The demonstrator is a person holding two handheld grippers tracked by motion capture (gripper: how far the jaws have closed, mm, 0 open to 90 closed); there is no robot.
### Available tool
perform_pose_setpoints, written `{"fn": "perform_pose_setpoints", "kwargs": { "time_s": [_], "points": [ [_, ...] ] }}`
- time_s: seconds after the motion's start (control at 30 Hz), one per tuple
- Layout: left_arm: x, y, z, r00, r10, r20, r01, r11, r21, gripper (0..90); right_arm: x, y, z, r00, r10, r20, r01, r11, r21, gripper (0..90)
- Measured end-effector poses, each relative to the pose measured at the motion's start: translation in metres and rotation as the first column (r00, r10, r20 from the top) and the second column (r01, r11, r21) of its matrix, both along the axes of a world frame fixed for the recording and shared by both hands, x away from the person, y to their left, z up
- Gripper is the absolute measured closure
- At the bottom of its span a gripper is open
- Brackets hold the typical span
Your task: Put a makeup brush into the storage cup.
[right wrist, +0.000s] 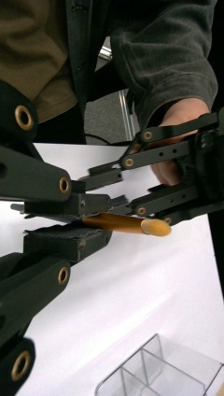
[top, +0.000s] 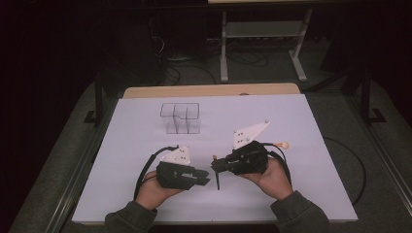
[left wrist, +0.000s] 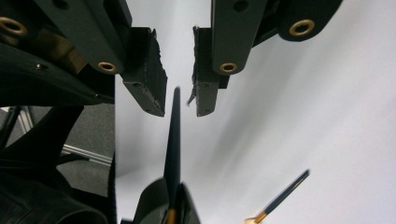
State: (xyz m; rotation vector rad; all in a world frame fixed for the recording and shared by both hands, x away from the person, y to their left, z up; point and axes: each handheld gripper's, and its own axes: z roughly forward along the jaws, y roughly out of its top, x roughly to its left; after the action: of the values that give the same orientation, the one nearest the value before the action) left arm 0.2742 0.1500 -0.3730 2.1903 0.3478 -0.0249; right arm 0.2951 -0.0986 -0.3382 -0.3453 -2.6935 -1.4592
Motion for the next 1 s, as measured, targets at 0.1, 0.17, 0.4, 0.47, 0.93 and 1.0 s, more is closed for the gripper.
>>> {"fn": "perform_pose_setpoints", "kwargs": {
  "time_s": [0.1, 0.17, 0.4, 0.47, 0.93, 1.0],
  "points": [
    [-0.001, 0.005, -0.001, 0.9999, 0.013, 0.010, -0.013, 0.9998, 0.012, 72.4, 0.004, -0.001, 0.000, 1.0000, -0.002, 0.000, 0.002, 0.9999, -0.012, 82.8],
    [-0.002, 0.008, -0.001, 0.9996, 0.018, 0.020, -0.018, 0.9995, 0.024, 71.9, 0.005, -0.002, 0.001, 0.9999, -0.009, -0.008, 0.009, 0.9998, -0.020, 82.8],
    [-0.002, 0.020, -0.004, 0.9979, 0.061, 0.024, -0.061, 0.9978, 0.024, 67.7, 0.013, -0.007, 0.000, 0.9995, -0.027, -0.014, 0.026, 0.9985, -0.048, 82.8],
    [-0.002, 0.022, -0.005, 0.9971, 0.070, 0.030, -0.071, 0.9971, 0.027, 66.2, 0.016, -0.008, 0.000, 0.9994, -0.029, -0.021, 0.028, 0.9986, -0.045, 82.8],
    [0.003, 0.039, -0.015, 0.9898, 0.142, 0.003, -0.142, 0.9887, 0.047, 55.9, 0.032, -0.014, 0.000, 0.9987, -0.037, -0.036, 0.035, 0.9971, -0.068, 82.8],
    [0.004, 0.042, -0.015, 0.9892, 0.147, 0.005, -0.147, 0.9879, 0.050, 55.1, 0.034, -0.014, 0.001, 0.9983, -0.041, -0.042, 0.039, 0.9969, -0.068, 82.8]
  ]
}}
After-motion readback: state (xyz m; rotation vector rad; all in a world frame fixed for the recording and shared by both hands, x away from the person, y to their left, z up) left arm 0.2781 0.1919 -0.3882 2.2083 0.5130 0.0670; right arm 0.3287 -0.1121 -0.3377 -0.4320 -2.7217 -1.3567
